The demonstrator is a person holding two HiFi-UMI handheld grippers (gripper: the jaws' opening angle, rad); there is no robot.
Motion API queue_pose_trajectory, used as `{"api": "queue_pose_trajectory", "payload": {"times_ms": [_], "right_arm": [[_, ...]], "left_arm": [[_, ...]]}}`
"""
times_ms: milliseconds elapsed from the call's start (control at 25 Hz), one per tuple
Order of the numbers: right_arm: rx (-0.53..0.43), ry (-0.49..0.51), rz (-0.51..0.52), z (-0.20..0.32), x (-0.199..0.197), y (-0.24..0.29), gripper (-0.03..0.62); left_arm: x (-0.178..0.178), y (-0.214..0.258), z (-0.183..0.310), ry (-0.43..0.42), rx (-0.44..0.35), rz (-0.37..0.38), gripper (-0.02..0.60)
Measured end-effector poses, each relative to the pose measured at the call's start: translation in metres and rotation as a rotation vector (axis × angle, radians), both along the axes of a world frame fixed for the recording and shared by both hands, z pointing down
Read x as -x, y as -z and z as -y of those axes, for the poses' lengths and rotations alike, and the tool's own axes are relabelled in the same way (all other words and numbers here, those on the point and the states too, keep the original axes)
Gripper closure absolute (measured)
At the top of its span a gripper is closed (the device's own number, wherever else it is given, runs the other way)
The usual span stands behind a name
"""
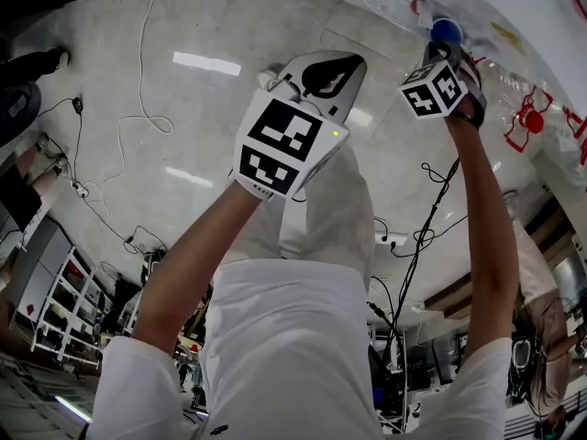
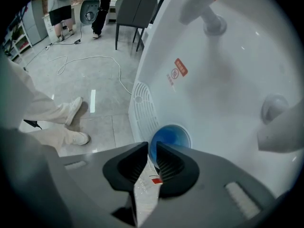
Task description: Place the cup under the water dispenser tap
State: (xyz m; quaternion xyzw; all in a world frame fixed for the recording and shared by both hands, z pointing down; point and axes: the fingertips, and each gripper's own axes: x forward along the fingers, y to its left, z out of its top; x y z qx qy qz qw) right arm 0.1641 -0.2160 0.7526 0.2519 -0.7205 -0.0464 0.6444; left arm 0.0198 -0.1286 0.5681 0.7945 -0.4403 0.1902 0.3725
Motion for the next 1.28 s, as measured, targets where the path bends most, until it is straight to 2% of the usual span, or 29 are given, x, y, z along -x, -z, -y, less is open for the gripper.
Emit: {"api": "queue_pose_trajectory", "payload": {"times_ms": [160,280,760,840,1000,1280], "right_arm": [[0.005,-0.004,0.003,-0.001,0.000,0.001,0.473],[0.007,-0.012,0.015,-0.001,0.001,0.003,0.456],[-0.016,-0.024,0.065,-0.015,0.013,0.034,0.454],[-0.029,-0.028,0.078,-0.017,0.014,0.042,0.479],[-0.087,-0.039,0.126,-0.018,0.016,0.062,0.574],[-0.097,-0.060,0.194,-0.021,0.020,0.098,0.583]], "left_arm": [[0.001,0.000,-0.001,-0.008,0.003,-0.001,0.576],[0.002,0.002,-0.002,-0.006,-0.002,0.001,0.575],[0.017,0.024,-0.009,0.010,-0.034,0.013,0.575],[0.021,0.025,-0.013,0.014,-0.031,0.022,0.577],[0.024,0.032,-0.020,0.028,-0.022,0.025,0.575],[0.033,0.057,-0.021,0.072,-0.051,0.018,0.576]]}}
